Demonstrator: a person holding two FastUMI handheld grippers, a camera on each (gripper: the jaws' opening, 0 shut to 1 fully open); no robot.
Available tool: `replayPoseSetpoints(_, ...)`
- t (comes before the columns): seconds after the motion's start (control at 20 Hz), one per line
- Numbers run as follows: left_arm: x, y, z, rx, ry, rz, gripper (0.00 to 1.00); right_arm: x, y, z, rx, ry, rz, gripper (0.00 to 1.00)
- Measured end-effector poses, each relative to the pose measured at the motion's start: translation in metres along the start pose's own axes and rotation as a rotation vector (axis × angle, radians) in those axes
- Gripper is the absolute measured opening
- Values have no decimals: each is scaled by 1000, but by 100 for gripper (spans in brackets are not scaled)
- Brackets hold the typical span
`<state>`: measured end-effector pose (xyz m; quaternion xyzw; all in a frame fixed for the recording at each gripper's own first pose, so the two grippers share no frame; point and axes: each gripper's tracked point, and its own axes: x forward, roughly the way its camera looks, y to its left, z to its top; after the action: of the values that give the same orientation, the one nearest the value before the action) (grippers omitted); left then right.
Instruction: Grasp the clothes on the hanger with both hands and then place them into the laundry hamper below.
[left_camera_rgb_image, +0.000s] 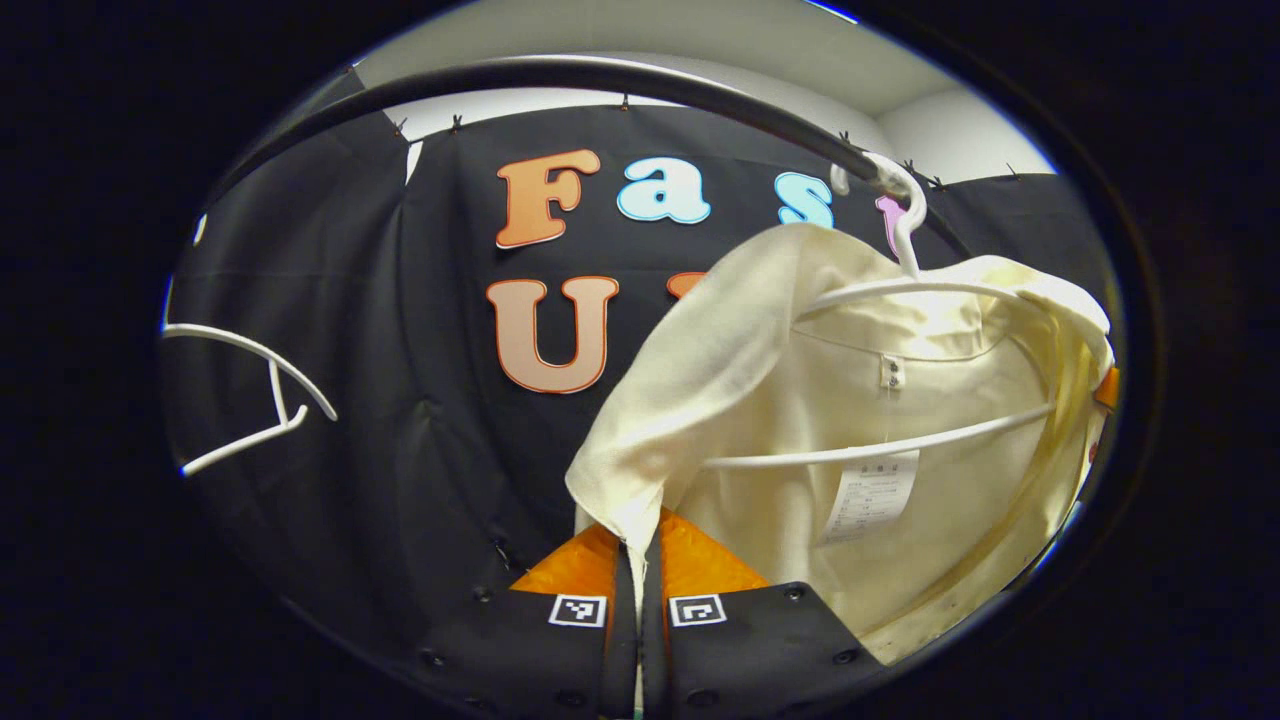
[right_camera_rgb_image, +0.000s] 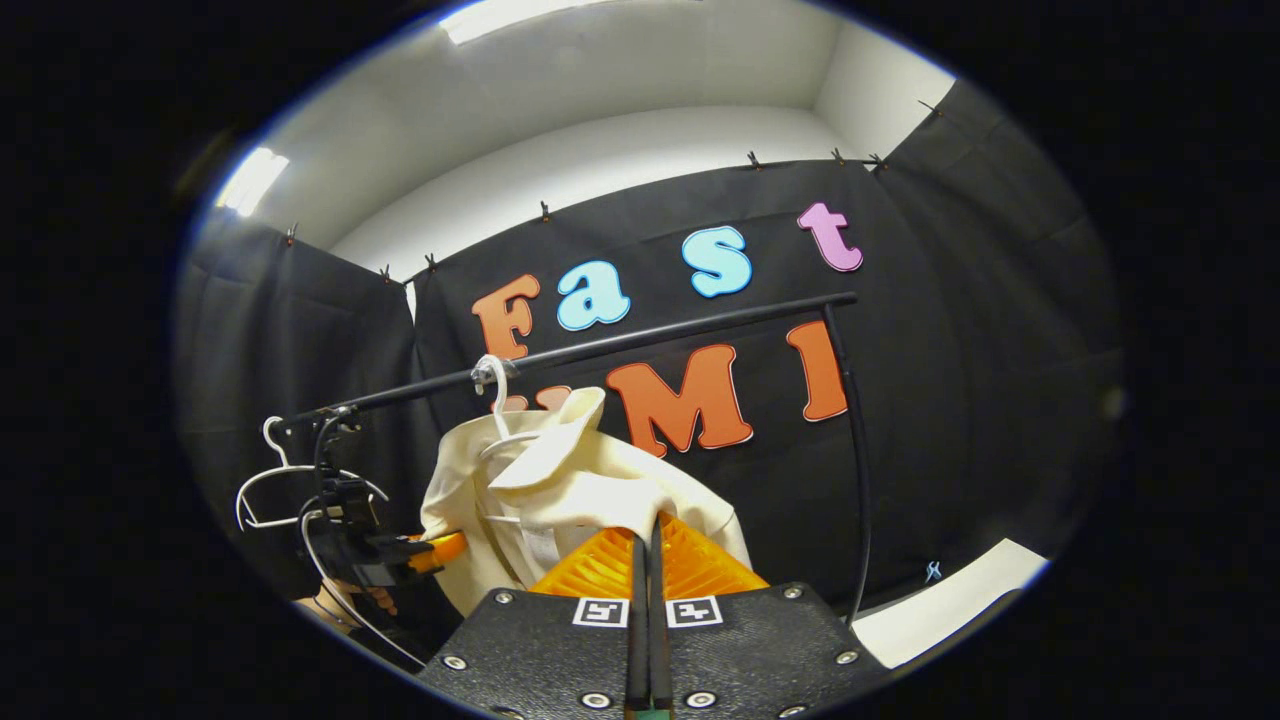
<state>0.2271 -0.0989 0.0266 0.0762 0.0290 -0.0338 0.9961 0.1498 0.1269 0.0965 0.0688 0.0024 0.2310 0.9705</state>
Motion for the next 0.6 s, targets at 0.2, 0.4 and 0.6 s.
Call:
replayPoseSetpoints(0.2, -7, 25, 23, -8, -35, 28, 9, 6, -11, 21, -14, -34, -14, 0)
replayPoseSetpoints(0.4, -12, 43, 48, -2, -78, 55, 9, 13, -28, 37, -59, -51, -52, 0)
replayPoseSetpoints(0.6, -15, 59, 61, 9, -100, 87, 9, 19, -49, 51, -120, -67, -105, 0)
